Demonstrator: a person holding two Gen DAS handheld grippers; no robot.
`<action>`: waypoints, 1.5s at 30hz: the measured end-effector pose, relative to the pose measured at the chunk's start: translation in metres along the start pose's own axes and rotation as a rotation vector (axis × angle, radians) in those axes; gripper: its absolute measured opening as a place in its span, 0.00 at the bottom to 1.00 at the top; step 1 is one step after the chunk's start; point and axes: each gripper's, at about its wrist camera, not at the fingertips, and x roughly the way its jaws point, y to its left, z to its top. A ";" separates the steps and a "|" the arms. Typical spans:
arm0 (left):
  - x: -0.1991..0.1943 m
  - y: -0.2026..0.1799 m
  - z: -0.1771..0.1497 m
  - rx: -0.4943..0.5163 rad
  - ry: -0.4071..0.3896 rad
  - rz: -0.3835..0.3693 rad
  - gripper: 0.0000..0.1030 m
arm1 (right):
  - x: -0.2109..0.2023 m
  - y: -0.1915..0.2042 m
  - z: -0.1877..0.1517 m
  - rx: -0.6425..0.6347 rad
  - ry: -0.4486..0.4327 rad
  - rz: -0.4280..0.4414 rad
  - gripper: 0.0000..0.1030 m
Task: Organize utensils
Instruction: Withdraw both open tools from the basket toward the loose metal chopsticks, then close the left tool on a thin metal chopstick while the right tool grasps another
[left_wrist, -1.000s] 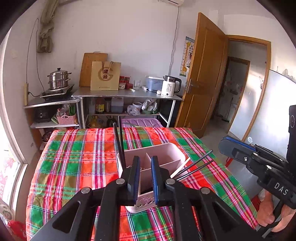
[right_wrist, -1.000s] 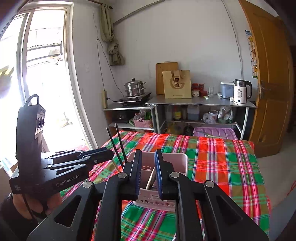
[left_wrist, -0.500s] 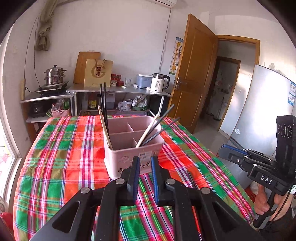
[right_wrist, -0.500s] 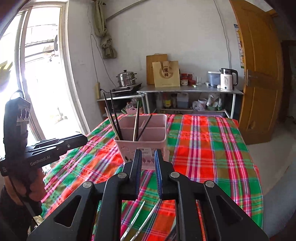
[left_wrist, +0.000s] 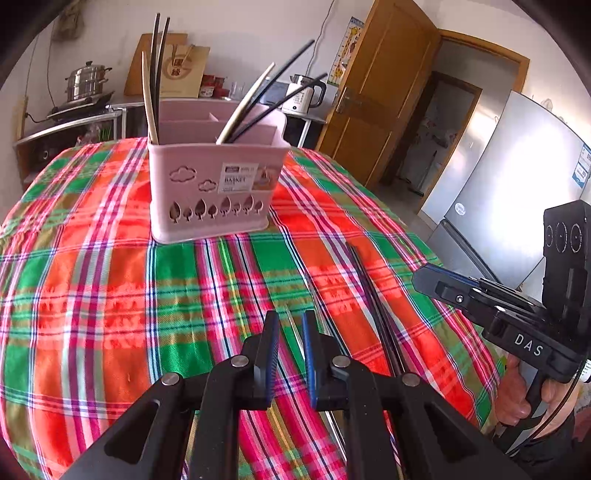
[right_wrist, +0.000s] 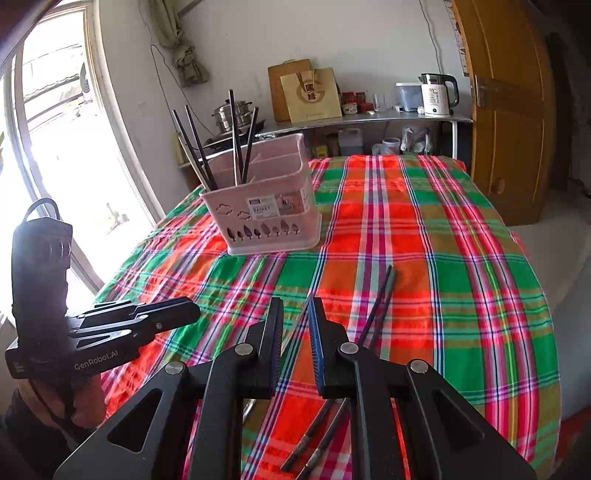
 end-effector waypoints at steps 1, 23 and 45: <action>0.005 0.000 -0.002 -0.003 0.013 -0.002 0.11 | 0.002 -0.002 -0.002 0.008 0.006 0.000 0.14; 0.066 -0.014 -0.011 0.050 0.141 0.057 0.07 | 0.026 -0.015 -0.017 0.053 0.070 0.017 0.14; 0.025 0.089 -0.005 -0.128 0.080 0.223 0.05 | 0.099 0.003 -0.005 0.016 0.212 -0.030 0.14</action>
